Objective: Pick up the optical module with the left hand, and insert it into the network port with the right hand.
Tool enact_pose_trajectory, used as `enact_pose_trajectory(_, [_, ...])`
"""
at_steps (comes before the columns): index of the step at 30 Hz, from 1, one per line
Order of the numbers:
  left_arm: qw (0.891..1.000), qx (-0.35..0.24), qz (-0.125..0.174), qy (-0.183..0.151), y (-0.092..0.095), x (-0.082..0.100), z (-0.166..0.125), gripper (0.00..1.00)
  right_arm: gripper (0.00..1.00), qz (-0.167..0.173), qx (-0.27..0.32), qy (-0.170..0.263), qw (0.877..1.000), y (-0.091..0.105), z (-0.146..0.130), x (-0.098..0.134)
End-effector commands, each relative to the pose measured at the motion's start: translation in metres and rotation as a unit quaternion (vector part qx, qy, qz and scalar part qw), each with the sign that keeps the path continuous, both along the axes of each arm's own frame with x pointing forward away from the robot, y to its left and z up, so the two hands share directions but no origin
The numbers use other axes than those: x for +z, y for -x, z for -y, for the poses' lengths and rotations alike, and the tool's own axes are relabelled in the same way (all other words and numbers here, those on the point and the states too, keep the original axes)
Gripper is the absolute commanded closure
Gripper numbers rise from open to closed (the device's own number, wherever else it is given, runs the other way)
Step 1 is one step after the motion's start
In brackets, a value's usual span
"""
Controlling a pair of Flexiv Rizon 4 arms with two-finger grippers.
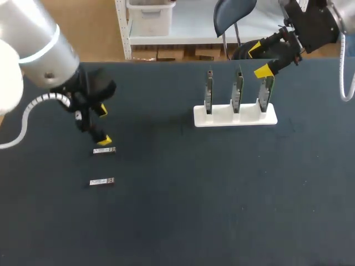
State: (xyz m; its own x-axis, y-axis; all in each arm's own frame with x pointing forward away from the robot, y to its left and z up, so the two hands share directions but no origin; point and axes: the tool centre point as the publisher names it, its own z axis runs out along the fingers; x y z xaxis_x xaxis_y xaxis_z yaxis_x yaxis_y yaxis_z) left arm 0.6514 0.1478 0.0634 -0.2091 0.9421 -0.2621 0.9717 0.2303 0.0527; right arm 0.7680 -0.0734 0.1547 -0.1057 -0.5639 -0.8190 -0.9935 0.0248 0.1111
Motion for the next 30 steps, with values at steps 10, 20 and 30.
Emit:
enact_pose_trajectory(10, [0.999, -0.012, -0.018, -0.033, 0.015, -0.019, -0.016, 0.00, 0.00, 0.000, 0.000, 0.000, 1.000, 0.000, 0.000, 0.000])
enact_pose_trajectory(20, [0.997, -0.032, -0.049, -0.056, 0.014, -0.038, -0.023, 0.00, 0.00, 0.000, 0.000, 0.000, 1.000, 0.000, 0.000, 0.000])
enact_pose_trajectory(30, [0.995, -0.035, -0.061, -0.073, 0.014, -0.056, -0.023, 0.00, 0.00, 0.000, 0.000, 0.000, 1.000, 0.000, 0.000, 0.000])
